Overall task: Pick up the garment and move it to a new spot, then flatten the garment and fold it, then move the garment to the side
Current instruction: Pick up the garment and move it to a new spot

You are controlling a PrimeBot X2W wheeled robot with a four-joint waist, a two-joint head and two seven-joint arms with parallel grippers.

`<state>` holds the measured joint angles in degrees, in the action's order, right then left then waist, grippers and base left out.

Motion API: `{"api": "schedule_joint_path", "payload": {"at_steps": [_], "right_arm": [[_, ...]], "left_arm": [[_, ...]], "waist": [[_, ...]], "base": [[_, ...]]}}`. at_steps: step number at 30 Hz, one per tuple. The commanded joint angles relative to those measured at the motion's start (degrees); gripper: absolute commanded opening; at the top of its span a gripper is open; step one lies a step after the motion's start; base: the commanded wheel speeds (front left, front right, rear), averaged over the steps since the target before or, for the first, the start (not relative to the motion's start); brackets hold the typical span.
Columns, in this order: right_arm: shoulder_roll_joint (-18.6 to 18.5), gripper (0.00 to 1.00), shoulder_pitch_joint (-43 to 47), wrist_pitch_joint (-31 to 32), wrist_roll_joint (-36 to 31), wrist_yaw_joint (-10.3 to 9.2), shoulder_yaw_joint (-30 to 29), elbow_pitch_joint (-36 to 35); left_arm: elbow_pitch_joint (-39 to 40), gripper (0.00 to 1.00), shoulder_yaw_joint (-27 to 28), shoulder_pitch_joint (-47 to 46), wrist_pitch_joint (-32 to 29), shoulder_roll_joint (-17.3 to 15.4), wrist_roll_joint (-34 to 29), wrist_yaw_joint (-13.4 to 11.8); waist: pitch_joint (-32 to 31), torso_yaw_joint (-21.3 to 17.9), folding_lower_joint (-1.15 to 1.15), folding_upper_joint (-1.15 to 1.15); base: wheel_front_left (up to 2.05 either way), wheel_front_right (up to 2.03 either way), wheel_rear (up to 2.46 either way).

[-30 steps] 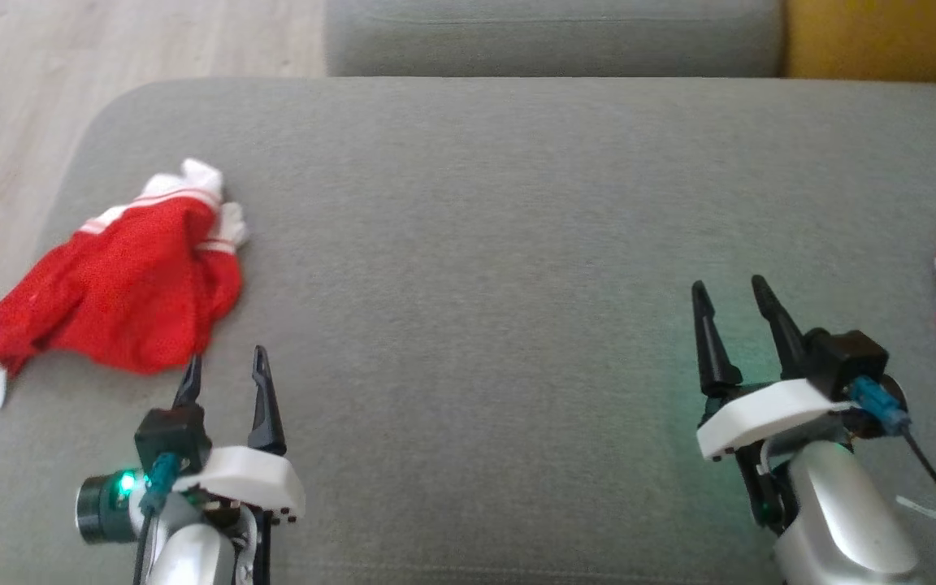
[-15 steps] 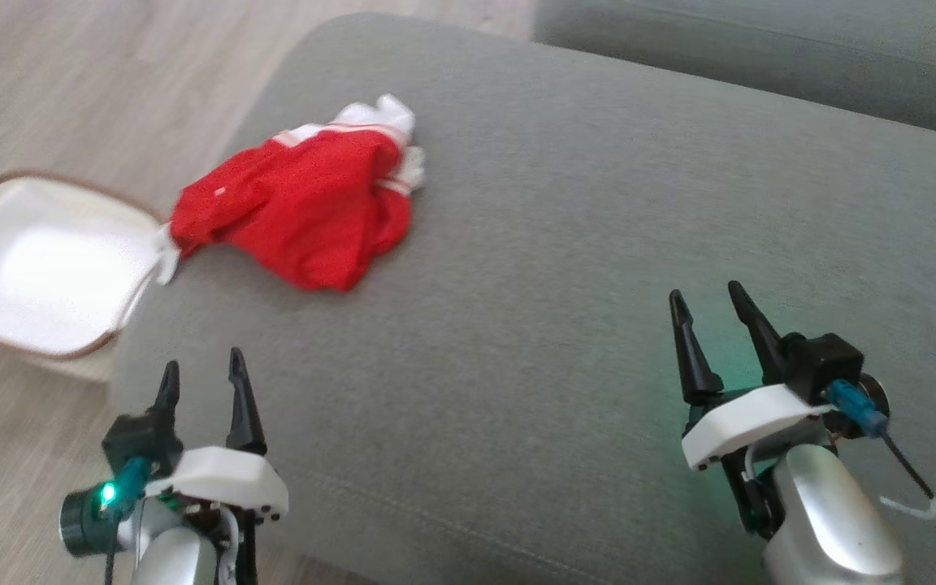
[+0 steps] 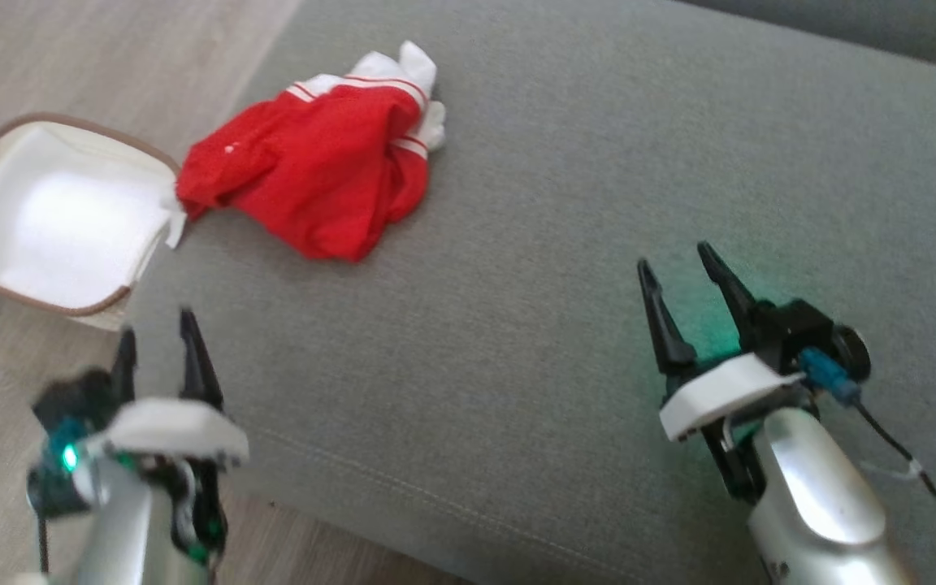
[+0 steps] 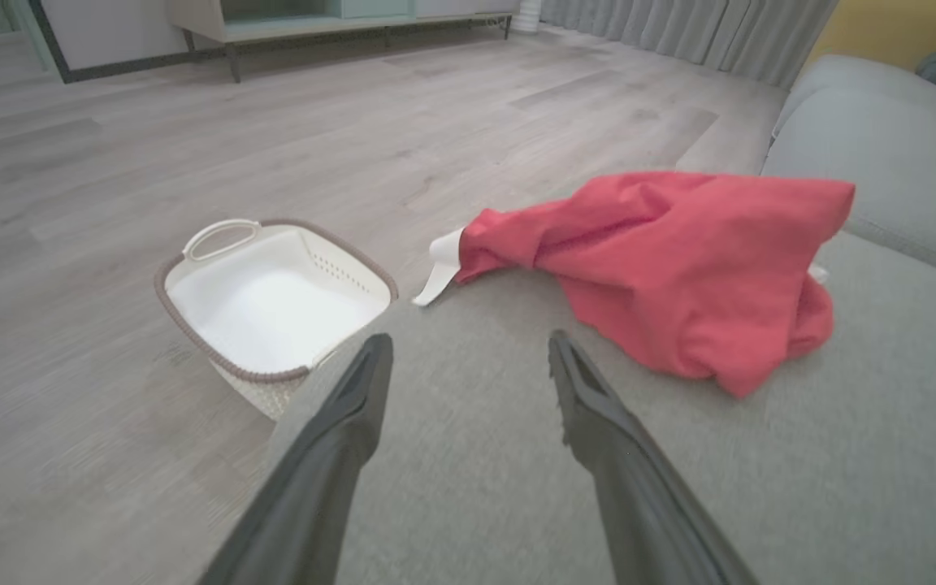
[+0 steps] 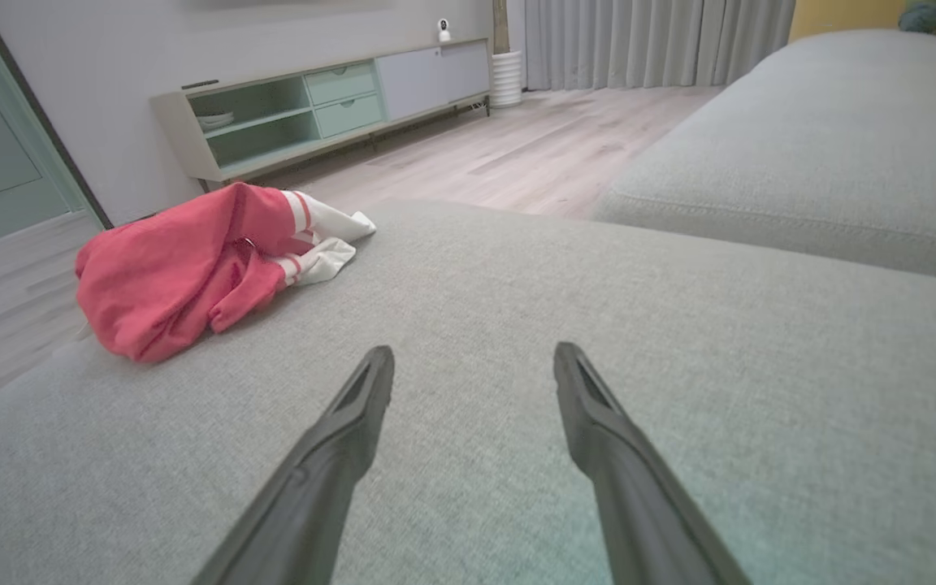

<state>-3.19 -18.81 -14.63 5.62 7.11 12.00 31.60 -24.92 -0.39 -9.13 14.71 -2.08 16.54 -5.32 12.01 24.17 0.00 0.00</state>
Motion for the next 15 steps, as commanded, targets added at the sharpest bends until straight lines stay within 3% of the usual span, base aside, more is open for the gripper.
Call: {"api": "schedule_joint_path", "payload": {"at_steps": [1,6,10,15], "right_arm": [[0.3,1.00,-2.3,-0.4,-0.6,0.37,1.8,-2.4],[0.3,1.00,-4.3,-0.4,-2.6,0.37,2.8,-5.0],[-0.4,1.00,-5.7,-0.3,-3.8,0.37,2.9,-6.6],[-1.3,1.00,-6.1,0.2,-4.0,0.37,2.7,-8.0]], "left_arm": [[1.2,1.00,3.1,-4.6,0.3,-0.8,-0.7,0.6],[-1.8,1.00,6.8,-12.9,0.3,-2.0,-3.6,3.5],[-7.3,1.00,9.1,-21.0,0.3,-5.4,-5.7,6.2],[-13.8,1.00,9.8,-26.7,0.3,-7.8,-7.6,6.3]], "waist": [[2.2,-2.3,0.00,0.00],[6.3,-5.6,0.00,0.00],[10.3,-8.8,0.00,0.00],[12.9,-11.1,0.00,0.00]], "base": [[0.00,0.00,0.00],[0.00,0.00,0.00],[0.00,0.00,0.00],[0.00,0.00,0.00]]}}
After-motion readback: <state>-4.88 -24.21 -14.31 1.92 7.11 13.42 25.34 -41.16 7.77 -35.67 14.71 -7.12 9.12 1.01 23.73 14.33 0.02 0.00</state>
